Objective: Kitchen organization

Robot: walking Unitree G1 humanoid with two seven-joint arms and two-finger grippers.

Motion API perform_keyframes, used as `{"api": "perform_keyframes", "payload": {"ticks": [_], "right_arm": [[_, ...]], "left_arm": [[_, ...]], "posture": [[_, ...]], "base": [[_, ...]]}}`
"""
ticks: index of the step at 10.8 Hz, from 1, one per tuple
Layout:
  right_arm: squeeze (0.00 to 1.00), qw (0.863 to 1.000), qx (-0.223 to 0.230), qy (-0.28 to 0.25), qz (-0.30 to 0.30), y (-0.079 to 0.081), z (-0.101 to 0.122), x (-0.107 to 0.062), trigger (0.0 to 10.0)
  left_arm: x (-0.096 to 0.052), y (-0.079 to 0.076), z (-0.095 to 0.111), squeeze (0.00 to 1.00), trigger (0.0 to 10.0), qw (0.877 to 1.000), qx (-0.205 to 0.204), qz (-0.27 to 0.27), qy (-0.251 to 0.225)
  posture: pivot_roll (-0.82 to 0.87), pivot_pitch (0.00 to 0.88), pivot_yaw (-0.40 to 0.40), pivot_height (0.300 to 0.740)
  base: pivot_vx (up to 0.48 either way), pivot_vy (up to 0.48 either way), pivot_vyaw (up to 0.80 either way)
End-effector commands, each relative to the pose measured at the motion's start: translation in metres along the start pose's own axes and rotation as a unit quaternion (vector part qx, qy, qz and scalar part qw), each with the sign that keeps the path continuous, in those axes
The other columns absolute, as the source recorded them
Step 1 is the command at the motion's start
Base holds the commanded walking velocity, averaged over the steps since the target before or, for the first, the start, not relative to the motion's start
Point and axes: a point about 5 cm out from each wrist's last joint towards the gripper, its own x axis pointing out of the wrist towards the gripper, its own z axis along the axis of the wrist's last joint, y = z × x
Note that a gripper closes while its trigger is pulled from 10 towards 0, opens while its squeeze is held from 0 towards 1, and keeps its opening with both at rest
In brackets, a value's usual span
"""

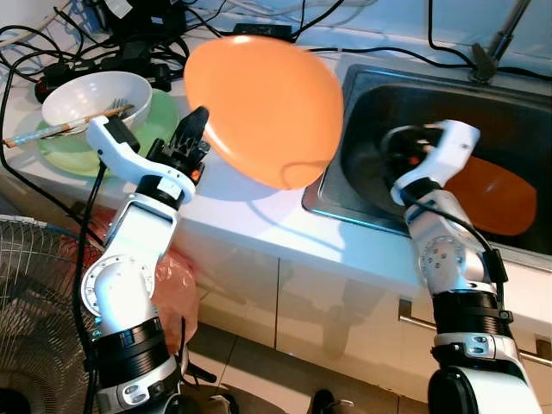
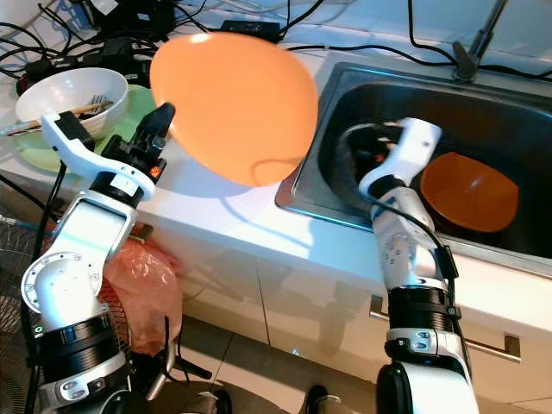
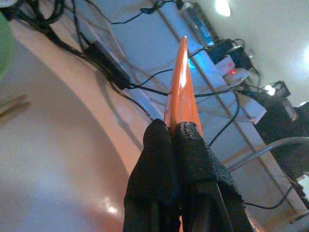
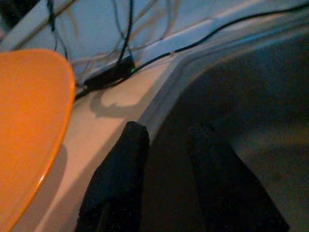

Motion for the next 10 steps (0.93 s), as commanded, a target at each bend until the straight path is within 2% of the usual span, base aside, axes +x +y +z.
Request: {"api": "perform_keyframes", "payload": {"ticks": [1,3,4,8,10], "right_arm": [[0.0,0.999,0.051,-0.007,-0.015,-0.004,0.004,0.001,10.0],[0.0,0.992,0.122,-0.019,-0.021,-0.008,0.006,0.0,10.0],[0.0,0.99,0.138,-0.023,-0.023,-0.009,0.007,0.0,10.0],[0.0,0.987,0.148,-0.035,0.055,0.0,0.02,-0.004,10.0],[0.0,0.985,0.147,-0.041,0.078,-0.003,0.027,-0.007,10.0]], "left_arm": [[0.006,-0.016,0.002,0.0,10.0,0.999,0.005,-0.045,-0.008],[0.01,-0.017,-0.001,0.0,10.0,0.999,0.008,-0.052,0.0],[0.012,-0.017,-0.003,0.0,10.0,0.998,0.009,-0.058,0.005],[0.025,-0.022,-0.012,0.0,10.0,0.994,0.032,-0.098,0.037],[0.028,-0.023,-0.009,0.0,10.0,0.993,0.038,-0.105,0.036]], "posture": [[0.09,0.171,0.022,0.74],[0.09,0.17,0.028,0.74],[0.09,0.17,0.03,0.74],[0.08,0.168,0.04,0.74],[0.07,0.168,0.043,0.74]], "base": [[0.0,0.0,0.0],[0.0,0.0,0.0],[0.0,0.0,0.0],[0.0,0.0,0.0],[0.0,0.0,0.0]]}}
